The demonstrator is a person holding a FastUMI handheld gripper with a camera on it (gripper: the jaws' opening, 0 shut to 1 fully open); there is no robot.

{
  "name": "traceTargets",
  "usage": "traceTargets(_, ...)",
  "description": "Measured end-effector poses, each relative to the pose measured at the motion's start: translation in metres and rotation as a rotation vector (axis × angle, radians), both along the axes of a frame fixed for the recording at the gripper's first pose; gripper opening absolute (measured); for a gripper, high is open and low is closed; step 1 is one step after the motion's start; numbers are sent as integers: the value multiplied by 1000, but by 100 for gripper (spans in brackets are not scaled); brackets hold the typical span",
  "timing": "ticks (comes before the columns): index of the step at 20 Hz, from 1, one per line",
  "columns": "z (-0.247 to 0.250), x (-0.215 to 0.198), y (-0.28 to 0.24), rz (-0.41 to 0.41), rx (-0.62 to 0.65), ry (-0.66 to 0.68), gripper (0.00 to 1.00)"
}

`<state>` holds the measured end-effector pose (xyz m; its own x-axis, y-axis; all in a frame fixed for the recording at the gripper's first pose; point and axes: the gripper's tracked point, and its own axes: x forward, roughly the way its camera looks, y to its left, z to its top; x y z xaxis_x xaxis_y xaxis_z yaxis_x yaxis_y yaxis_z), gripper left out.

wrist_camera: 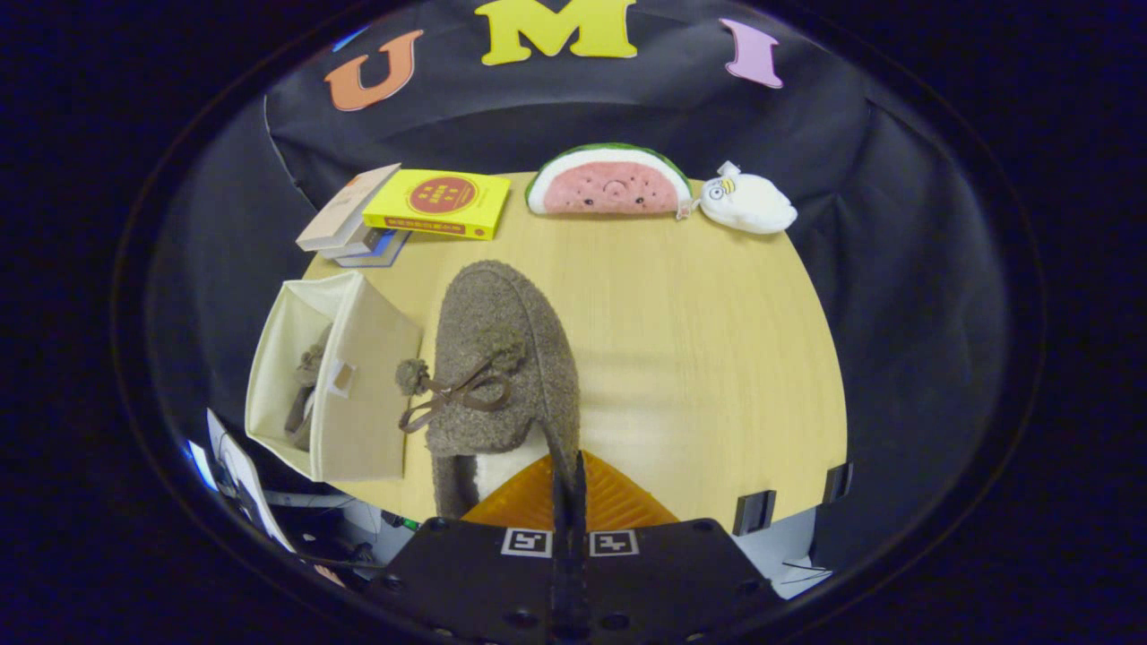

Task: Open the storage box then place both shoes into the box .Put the left shoe in first, then the right shoe, with the right side of both shoes facing outward in a uniform manner.

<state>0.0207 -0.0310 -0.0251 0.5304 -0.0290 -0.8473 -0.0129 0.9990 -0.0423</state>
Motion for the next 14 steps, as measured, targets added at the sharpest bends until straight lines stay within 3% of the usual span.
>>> traceTargets(7,39,0,80,61,46,-58,0)
traceTargets(14,26,8,207,112,193,-66,0)
